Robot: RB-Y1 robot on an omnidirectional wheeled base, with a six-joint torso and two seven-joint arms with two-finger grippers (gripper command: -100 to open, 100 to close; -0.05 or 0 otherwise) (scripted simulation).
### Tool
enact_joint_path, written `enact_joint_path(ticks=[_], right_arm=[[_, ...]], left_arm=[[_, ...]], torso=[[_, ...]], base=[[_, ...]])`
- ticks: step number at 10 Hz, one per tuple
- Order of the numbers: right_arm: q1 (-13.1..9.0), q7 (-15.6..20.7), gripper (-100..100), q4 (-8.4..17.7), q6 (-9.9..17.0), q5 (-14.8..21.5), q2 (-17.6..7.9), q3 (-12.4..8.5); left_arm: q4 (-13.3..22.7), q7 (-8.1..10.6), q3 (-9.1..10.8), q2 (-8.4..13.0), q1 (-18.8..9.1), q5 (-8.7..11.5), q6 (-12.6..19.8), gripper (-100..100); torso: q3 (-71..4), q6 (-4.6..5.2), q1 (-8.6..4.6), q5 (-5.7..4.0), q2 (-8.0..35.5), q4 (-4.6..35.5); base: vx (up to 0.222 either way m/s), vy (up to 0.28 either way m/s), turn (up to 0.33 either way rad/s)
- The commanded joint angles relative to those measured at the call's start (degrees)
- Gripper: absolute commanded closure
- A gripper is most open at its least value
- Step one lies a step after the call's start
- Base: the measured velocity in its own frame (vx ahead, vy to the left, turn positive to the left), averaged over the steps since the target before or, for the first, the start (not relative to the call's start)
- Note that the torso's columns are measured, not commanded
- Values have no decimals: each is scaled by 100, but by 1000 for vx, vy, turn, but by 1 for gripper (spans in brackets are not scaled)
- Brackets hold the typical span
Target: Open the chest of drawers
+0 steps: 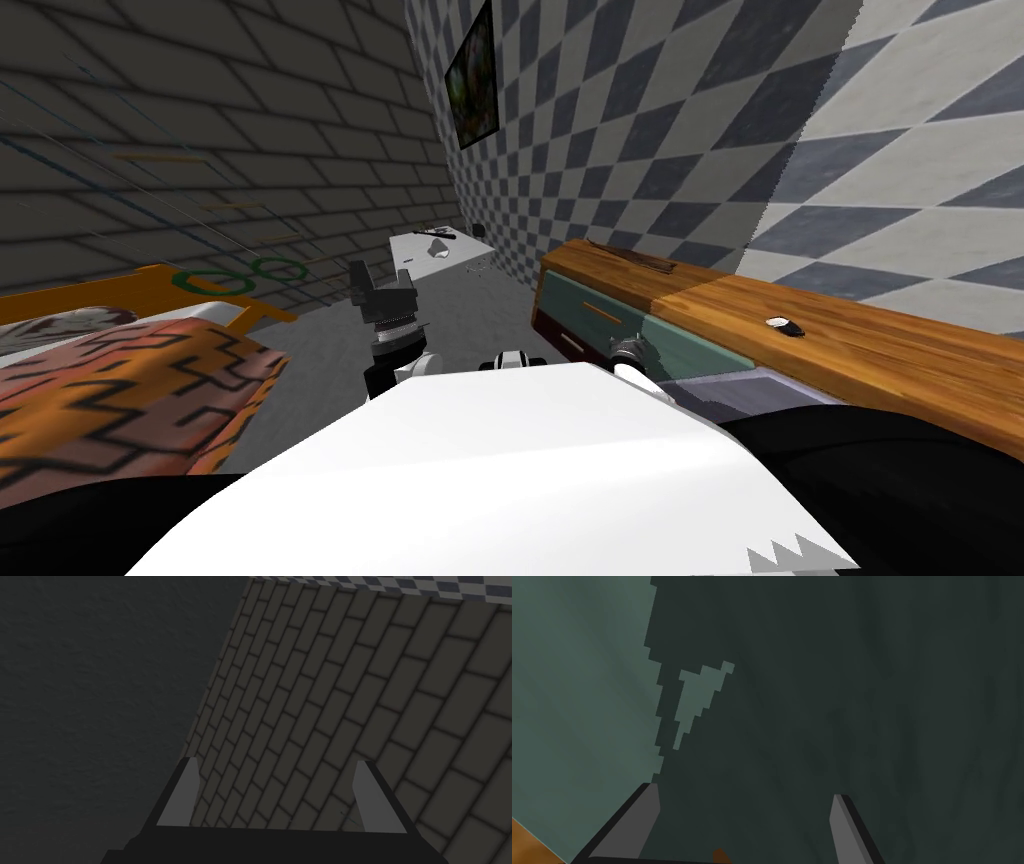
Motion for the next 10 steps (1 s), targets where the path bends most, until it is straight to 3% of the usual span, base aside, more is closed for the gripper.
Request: enact_joint_path(ticks=[1, 7, 8, 10], right_arm=[[-15, 148, -100, 176, 408, 280, -144, 83], [-58, 402, -100, 467, 1059, 752, -413, 217], [-46, 389, -100, 421, 980, 684, -400, 191], [-205, 235, -100, 884, 923, 367, -534, 18]], left_arm=[[0, 0, 0, 0, 0, 0, 0, 0], [0, 0, 0, 0, 0, 0, 0, 0], [0, 0, 0, 0, 0, 0, 0, 0], [0, 0, 0, 0, -2, 0, 0, 0]], torso=[[-1, 0, 9, 3, -2, 0], [0, 1, -2, 0, 1, 0], [1, 1, 7, 2, 2, 0], [16, -4, -2, 0, 27, 7]], base=[[31, 118, 170], [33, 95, 115], [15, 35, 18], [-105, 24, 378]])
